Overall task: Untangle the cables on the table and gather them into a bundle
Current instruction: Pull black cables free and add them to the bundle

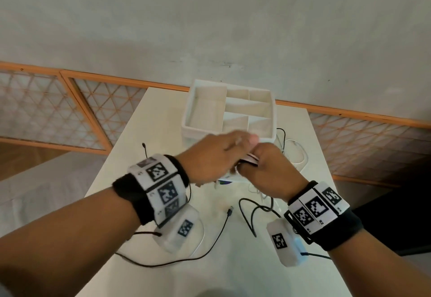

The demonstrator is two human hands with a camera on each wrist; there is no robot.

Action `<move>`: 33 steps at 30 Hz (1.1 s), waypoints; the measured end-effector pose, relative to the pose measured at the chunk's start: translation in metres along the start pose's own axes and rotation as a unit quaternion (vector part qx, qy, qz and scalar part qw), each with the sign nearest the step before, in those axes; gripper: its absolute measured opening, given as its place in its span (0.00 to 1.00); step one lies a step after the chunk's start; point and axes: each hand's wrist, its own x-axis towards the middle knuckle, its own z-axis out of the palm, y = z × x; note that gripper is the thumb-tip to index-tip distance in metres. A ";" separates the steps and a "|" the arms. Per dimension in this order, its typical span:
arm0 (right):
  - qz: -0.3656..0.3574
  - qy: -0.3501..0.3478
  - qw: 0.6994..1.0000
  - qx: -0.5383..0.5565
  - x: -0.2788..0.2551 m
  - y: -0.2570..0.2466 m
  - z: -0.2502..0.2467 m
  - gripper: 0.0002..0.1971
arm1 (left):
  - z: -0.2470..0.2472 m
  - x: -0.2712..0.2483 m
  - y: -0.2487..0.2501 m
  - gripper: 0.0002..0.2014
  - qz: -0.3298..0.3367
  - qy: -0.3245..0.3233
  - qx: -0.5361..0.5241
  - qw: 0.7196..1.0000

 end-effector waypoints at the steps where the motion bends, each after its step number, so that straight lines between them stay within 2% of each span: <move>1: -0.015 0.034 0.999 0.011 0.002 -0.001 -0.002 0.09 | 0.008 0.001 0.002 0.25 -0.008 -0.007 0.020 1.000; 3: -0.006 0.108 0.994 -0.007 0.004 0.012 -0.008 0.08 | 0.010 0.003 0.002 0.29 -0.033 0.043 0.013 0.998; 5: 0.055 0.173 0.979 -0.094 0.001 0.041 -0.012 0.07 | -0.003 0.004 0.005 0.29 -0.040 0.105 -0.023 0.993; 8: 0.159 0.204 0.945 -0.199 -0.018 0.093 -0.005 0.07 | -0.030 0.006 0.011 0.27 -0.030 0.173 -0.109 0.978; 9: 0.195 0.200 0.939 -0.203 -0.025 0.110 -0.001 0.16 | -0.037 0.007 0.012 0.26 -0.029 0.189 -0.139 0.972; 10: 0.237 0.196 0.933 -0.187 -0.032 0.123 0.003 0.24 | -0.041 0.008 0.011 0.26 -0.035 0.200 -0.168 0.965; 11: 0.280 0.202 0.922 -0.173 -0.038 0.132 0.006 0.28 | -0.043 0.009 0.010 0.26 -0.047 0.207 -0.193 0.958; 14: 0.363 0.238 0.884 -0.176 -0.051 0.145 0.013 0.26 | -0.040 0.009 0.005 0.27 -0.082 0.199 -0.241 0.946; 16: 0.393 0.251 0.871 -0.154 -0.052 0.141 0.014 0.22 | -0.034 0.008 0.007 0.25 -0.087 0.171 -0.261 0.946; 19: 0.400 0.220 0.877 -0.150 -0.049 0.118 0.014 0.13 | -0.029 0.009 0.018 0.22 -0.079 0.130 -0.278 0.948; 20: 0.396 0.203 0.883 -0.150 -0.047 0.110 0.016 0.13 | -0.027 0.009 0.023 0.20 -0.075 0.120 -0.283 0.949; 23: 0.376 0.124 0.906 -0.147 -0.038 0.093 0.031 0.32 | -0.022 0.012 0.040 0.17 -0.058 0.098 -0.322 0.940; 25: 0.368 0.064 0.910 -0.178 -0.025 0.094 0.049 0.43 | -0.017 0.014 0.052 0.16 -0.047 0.086 -0.356 0.929; 27: 0.368 0.051 0.910 -0.185 -0.012 0.099 0.064 0.46 | -0.014 0.015 0.062 0.16 -0.034 0.078 -0.385 0.919; 30: 0.348 0.102 0.922 -0.135 0.004 0.100 0.075 0.28 | -0.018 0.014 0.067 0.15 -0.019 0.073 -0.403 0.912; 33: 0.274 0.133 0.951 -0.050 0.010 0.096 0.079 0.14 | -0.026 0.011 0.065 0.14 -0.011 0.077 -0.410 0.909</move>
